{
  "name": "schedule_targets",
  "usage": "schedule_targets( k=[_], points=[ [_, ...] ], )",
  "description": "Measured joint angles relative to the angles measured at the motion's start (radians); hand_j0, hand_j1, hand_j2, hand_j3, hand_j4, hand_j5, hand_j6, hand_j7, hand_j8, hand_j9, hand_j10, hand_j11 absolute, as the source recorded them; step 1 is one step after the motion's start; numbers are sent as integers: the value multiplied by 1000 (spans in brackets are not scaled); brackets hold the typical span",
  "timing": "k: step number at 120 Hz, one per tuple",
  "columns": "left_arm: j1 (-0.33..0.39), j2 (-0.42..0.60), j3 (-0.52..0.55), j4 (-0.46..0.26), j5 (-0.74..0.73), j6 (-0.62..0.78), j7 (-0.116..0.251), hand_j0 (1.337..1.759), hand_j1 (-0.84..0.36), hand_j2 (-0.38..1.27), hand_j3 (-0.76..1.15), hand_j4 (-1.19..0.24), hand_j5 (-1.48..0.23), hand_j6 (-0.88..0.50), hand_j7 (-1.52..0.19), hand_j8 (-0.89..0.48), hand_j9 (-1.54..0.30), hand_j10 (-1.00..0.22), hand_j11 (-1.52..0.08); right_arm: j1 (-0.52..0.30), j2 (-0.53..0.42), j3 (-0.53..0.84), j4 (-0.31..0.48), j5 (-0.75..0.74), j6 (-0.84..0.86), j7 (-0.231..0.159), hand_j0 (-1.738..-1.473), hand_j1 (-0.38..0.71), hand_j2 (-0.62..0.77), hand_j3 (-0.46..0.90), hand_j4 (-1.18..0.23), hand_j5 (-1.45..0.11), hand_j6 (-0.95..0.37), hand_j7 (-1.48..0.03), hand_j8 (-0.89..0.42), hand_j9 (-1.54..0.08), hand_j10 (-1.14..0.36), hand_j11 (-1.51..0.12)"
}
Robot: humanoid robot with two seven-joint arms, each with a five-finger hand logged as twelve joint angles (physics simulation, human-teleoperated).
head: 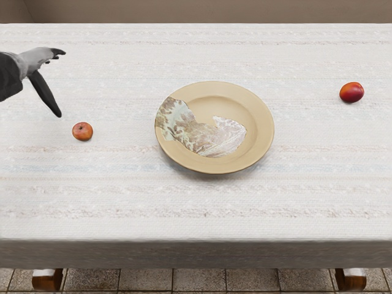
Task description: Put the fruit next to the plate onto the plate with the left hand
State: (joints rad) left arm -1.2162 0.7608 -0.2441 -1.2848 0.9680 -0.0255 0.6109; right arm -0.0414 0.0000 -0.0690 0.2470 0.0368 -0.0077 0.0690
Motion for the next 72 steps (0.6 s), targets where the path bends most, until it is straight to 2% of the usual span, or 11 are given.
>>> schedule_targets(
  k=[13,34,45,55,72],
  points=[
    [-9,-36,72,-63,53,43,0,1658,291,12,0,-54,-66,-55,-65,-55,-65,-54,-65,0,0,0,0,0,0,0,-1658,-335,-2,0,-11,-15,-11,-15,-11,-15,-11,-15],
    [13,-72,113,-92,79,74,0,1658,311,9,0,-39,-45,-40,-44,-40,-44,-38,-44,0,0,0,0,0,0,0,-1658,-335,-2,0,-11,-15,-11,-15,-11,-15,-11,-15],
    [56,-72,134,-113,149,156,0,1658,317,8,0,-33,-37,-35,-37,-34,-37,-32,-37,0,0,0,0,0,0,0,-1658,-335,-2,0,-11,-15,-11,-15,-11,-15,-11,-15],
    [127,-99,144,-127,204,203,0,1658,316,9,0,-34,-39,-36,-39,-35,-39,-34,-39,0,0,0,0,0,0,0,-1658,-335,-2,0,-11,-15,-11,-15,-11,-15,-11,-15],
    [119,-106,175,-134,240,223,0,1658,273,16,0,-70,-86,-72,-85,-71,-85,-70,-85,0,0,0,0,0,0,0,-1658,-335,-2,0,-11,-15,-11,-15,-11,-15,-11,-15]
  ],
)
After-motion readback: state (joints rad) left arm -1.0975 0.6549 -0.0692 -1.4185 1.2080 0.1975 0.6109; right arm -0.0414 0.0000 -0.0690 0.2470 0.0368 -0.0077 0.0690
